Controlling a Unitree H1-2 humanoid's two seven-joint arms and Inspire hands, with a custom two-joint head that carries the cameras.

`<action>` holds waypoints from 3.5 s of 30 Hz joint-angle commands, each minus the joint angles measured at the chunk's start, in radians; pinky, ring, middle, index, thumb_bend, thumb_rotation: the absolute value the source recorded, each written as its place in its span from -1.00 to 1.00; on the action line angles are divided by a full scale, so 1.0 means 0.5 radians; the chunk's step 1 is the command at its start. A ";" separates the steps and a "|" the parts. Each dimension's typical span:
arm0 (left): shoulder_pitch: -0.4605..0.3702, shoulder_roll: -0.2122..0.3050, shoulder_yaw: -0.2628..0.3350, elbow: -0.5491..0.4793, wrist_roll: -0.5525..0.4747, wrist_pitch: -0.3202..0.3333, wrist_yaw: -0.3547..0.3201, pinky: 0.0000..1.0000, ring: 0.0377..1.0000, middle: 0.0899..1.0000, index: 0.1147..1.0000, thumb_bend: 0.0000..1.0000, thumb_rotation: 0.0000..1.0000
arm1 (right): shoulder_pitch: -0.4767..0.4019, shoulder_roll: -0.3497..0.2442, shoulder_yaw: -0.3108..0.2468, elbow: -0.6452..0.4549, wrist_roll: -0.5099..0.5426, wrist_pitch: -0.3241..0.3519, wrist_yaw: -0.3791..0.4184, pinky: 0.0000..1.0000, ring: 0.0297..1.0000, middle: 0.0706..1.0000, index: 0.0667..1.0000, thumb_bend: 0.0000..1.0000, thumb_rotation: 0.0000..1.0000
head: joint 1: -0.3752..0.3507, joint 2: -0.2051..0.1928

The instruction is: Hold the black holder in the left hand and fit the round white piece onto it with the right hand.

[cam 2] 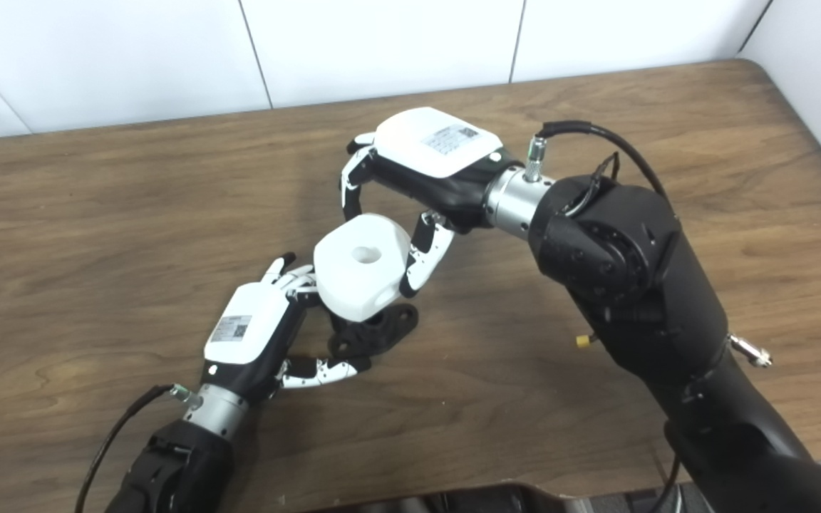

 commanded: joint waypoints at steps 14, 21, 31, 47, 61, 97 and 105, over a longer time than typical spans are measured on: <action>-0.007 0.005 -0.015 0.021 0.061 0.015 -0.043 0.98 0.70 0.52 -0.16 0.04 -0.89 | -0.062 0.002 0.069 -0.094 -0.132 -0.125 0.050 0.64 0.78 0.50 -0.11 0.05 -0.72 | -0.025 0.032; -0.011 -0.001 -0.012 -0.003 0.053 0.032 -0.078 1.00 0.71 0.52 -0.16 0.04 -0.89 | -0.050 -0.009 0.050 -0.119 -0.126 -0.128 0.103 0.66 0.78 0.50 -0.11 0.05 -0.73 | -0.017 0.054; -0.016 0.008 -0.005 -0.015 0.052 0.026 -0.078 0.99 0.71 0.52 -0.16 0.04 -0.89 | -0.063 0.004 0.061 -0.095 -0.155 -0.134 0.137 0.68 0.78 0.50 -0.11 0.05 -0.72 | -0.035 0.079; -0.008 0.010 0.007 -0.036 0.051 0.028 -0.102 0.99 0.72 0.52 -0.16 0.04 -0.89 | -0.002 0.031 0.061 -0.093 -0.181 -0.139 0.117 0.70 0.82 0.52 -0.11 0.05 -0.73 | -0.041 0.094; -0.007 0.007 0.009 -0.058 0.050 0.034 -0.123 1.00 0.73 0.52 -0.16 0.04 -0.89 | 0.042 0.084 0.079 -0.085 -0.242 -0.203 0.117 0.72 0.83 0.53 -0.11 0.05 -0.72 | -0.049 0.103; -0.009 -0.005 0.014 -0.065 0.048 0.041 -0.134 0.99 0.72 0.52 -0.16 0.04 -0.89 | 0.100 0.120 0.030 -0.053 -0.324 -0.351 0.121 0.70 0.80 0.53 -0.09 0.05 -0.70 | -0.058 0.103; -0.006 -0.019 0.013 -0.061 0.048 0.034 -0.113 1.00 0.72 0.52 -0.16 0.04 -0.90 | 0.100 0.107 0.016 -0.048 -0.337 -0.358 0.123 0.70 0.80 0.53 0.15 0.90 -0.56 | -0.049 0.103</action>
